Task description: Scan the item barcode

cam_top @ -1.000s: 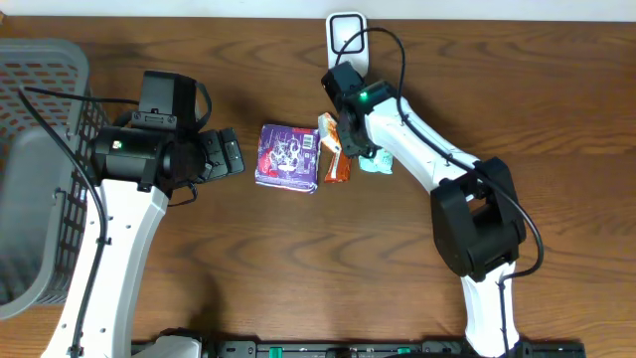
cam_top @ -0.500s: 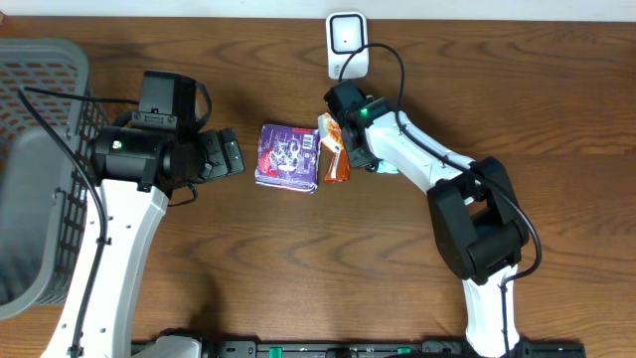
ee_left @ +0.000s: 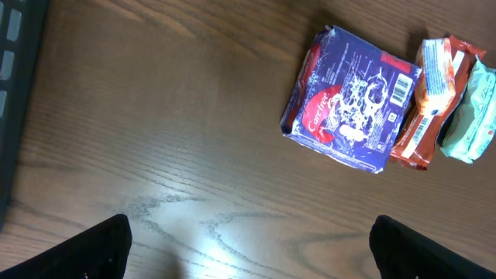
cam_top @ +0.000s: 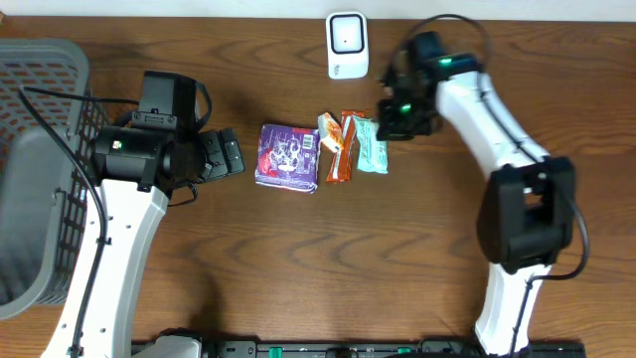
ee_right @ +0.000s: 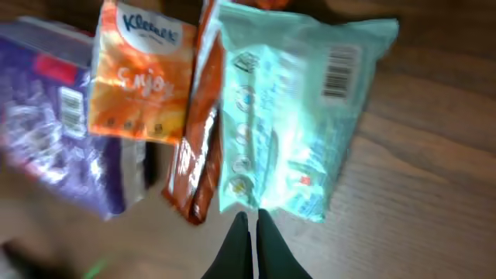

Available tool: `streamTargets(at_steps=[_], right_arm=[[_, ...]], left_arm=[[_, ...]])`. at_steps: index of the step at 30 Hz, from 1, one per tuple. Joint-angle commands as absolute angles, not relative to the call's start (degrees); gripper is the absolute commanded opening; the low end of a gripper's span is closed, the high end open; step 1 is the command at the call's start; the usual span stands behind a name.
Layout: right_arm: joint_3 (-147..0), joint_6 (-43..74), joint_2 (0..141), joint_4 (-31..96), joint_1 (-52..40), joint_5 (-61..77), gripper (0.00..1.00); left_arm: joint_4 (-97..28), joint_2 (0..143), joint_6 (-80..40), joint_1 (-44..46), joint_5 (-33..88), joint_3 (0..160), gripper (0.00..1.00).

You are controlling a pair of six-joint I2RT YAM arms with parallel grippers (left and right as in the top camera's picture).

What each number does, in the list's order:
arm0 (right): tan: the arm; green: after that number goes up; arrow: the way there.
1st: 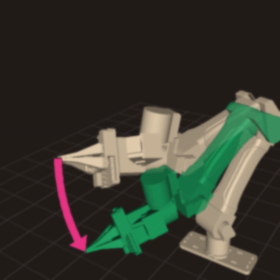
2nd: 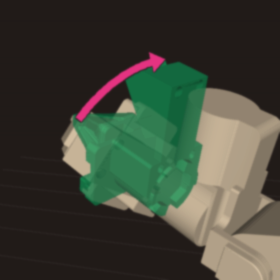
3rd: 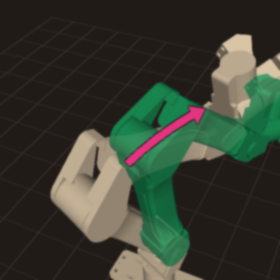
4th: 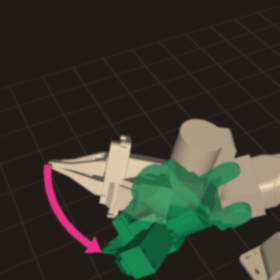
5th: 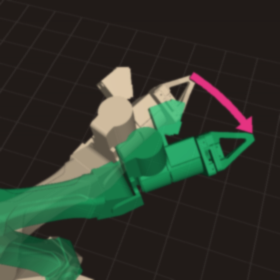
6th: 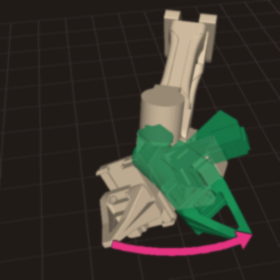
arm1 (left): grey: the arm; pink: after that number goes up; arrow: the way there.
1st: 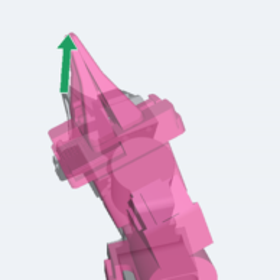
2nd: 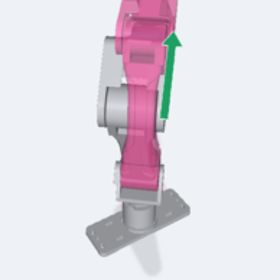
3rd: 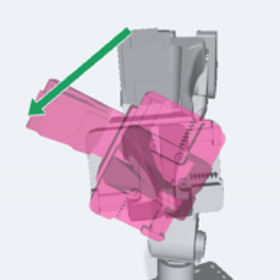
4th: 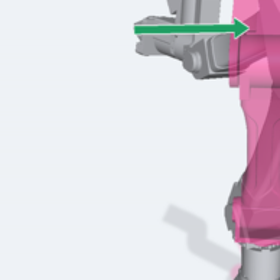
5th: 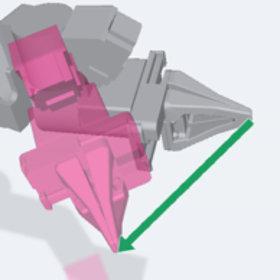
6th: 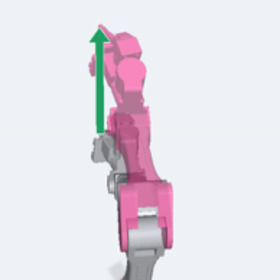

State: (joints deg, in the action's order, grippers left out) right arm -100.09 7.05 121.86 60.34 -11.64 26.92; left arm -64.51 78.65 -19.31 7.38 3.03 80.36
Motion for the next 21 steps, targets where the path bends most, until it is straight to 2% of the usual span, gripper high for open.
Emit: streamTargets(at_steps=[1, 3, 7, 9, 11, 15, 18, 21], right_arm=[[-92.36, 3.27, 121.97, 57.91, -7.29, 38.28, 0.01], [-89.82, 1.28, 121.97, 56.47, -6.07, 39.13, 0.01], [-90.70, -2.42, 120.86, 57.89, -6.07, 37.95, 0.17], [-92.51, -1.80, 118.91, 58.30, -7.22, 34.13, 0.22], [-94.72, 0.73, 115.87, 58.26, -9.87, 26.41, 0.31], [-96.47, 7.51, 111.70, 56.71, -16.62, 8.64, 0.56], [-96.18, 10.76, 111.81, 55.09, -23.20, -5.78, 0.65], [-95.15, 12.93, 114.17, 54.17, -27.86, -16.19, 0.65]], left_arm=[[-64.69, 78.72, -19.18, 7.18, 2.48, 80.68, 0.98], [-64.69, 78.72, -19.18, 7.18, 2.50, 80.68, 0.98], [-64.69, 78.72, -19.18, 7.18, 2.50, 80.68, 0.98], [-64.69, 78.72, -19.18, 7.18, 2.50, 80.68, 0.98], [-64.69, 78.72, -19.18, 7.18, 2.48, 80.68, 0.98], [-64.69, 78.72, -19.20, 7.18, 2.50, 80.68, 0.98], [-64.69, 78.72, -19.18, 7.18, 2.50, 80.68, 0.98], [-64.69, 78.72, -19.18, 7.18, 2.50, 80.68, 0.98]])
